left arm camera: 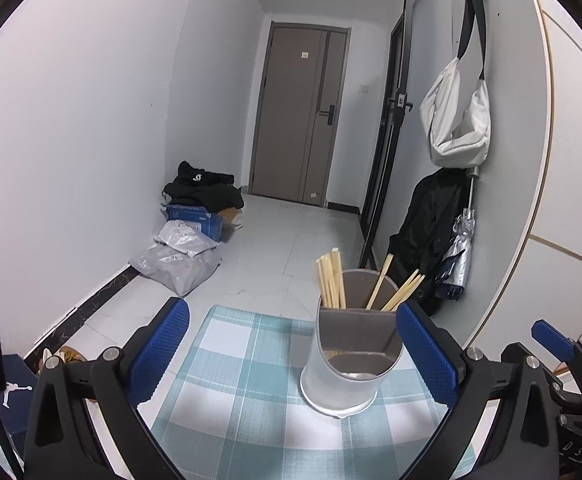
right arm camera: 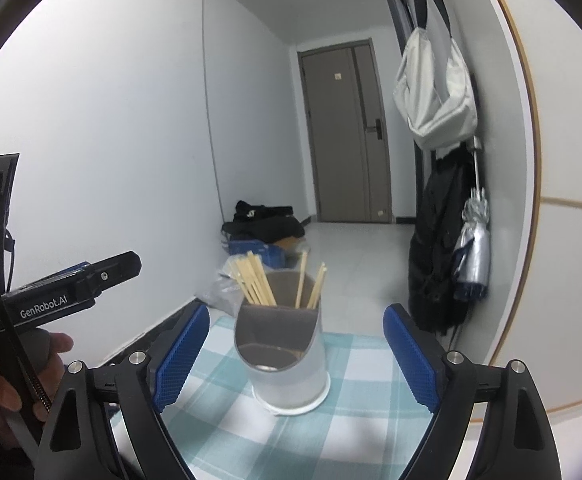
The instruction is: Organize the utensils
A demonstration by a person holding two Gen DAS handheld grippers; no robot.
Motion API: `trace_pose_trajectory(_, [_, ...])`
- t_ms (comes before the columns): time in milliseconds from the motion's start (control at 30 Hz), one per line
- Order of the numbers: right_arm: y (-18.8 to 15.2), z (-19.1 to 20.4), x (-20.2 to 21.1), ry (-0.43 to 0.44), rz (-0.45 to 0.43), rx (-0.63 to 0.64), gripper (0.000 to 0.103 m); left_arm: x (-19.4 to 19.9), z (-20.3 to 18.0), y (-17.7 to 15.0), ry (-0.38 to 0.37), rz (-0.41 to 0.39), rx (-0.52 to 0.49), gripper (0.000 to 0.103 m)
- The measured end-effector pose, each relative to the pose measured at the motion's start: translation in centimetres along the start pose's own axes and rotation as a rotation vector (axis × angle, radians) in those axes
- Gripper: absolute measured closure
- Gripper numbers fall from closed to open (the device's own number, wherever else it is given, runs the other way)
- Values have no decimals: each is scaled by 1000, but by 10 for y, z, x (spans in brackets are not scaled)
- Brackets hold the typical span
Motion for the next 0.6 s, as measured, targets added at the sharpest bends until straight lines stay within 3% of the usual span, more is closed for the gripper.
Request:
trace_pose_trajectory(267, [-21, -3, -16, -27, 60, -26, 14, -14, 11, -13, 25, 40, 4, 1])
trace_pose_trajectory(600, [-25, 0, -22, -34, 72, -17, 14, -10, 12, -11, 20, 21, -4, 1])
Point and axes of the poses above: each gripper's, at about its wrist camera, not at the fingertips, and x roughly against the way its jaws point, z to its left, y to its top, the point moved 5 cm from there along -x, roughly the way its jaws point, and after that the axes turned 11 degrees about x, right-handed, at the moved point
